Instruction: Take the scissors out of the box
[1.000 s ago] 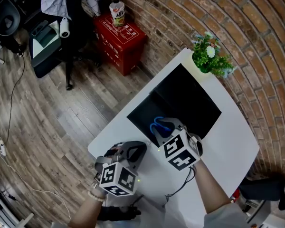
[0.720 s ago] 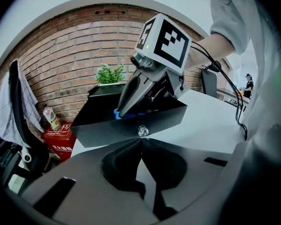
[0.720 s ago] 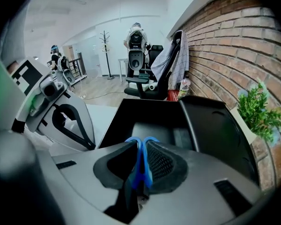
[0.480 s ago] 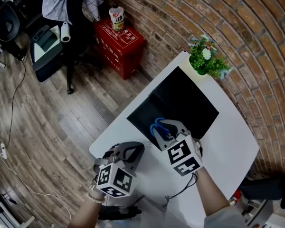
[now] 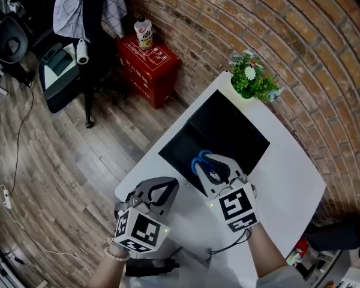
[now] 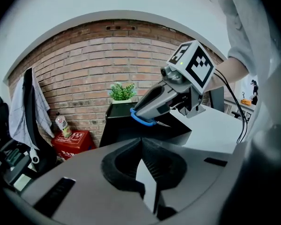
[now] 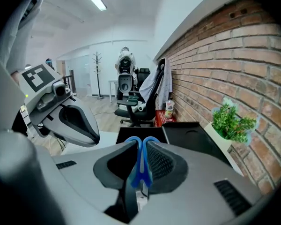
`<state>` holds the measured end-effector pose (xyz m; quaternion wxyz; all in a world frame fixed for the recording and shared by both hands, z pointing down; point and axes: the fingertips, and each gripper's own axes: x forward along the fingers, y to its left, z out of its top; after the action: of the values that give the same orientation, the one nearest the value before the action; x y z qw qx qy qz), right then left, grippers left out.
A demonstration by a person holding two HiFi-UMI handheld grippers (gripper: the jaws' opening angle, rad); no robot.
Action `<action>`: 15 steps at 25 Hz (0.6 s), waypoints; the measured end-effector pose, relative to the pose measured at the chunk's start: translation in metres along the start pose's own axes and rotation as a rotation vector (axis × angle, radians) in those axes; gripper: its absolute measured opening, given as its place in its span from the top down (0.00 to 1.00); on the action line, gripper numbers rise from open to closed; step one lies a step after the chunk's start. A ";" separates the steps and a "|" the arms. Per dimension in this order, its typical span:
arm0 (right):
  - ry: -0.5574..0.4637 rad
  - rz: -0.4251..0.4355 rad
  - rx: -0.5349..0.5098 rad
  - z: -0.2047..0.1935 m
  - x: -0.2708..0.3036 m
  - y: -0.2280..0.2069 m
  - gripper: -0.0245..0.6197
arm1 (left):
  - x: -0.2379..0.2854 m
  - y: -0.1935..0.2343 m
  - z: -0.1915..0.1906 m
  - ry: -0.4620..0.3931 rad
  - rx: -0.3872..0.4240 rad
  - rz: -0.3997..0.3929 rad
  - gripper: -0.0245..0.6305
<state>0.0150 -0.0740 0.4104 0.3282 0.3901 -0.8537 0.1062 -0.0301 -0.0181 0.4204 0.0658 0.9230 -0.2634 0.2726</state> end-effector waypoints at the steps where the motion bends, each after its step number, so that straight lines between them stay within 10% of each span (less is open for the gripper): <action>1: -0.021 -0.014 -0.001 0.005 -0.004 -0.001 0.82 | -0.003 0.002 0.005 -0.008 0.003 0.005 0.93; 15: -0.233 -0.165 0.031 0.051 -0.086 -0.009 0.82 | -0.051 -0.004 0.076 -0.129 0.051 0.042 0.93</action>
<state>0.0384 -0.0509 0.3152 0.2285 0.4738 -0.8492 0.0458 -0.0288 -0.0122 0.3287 0.0192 0.9343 -0.2794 0.2207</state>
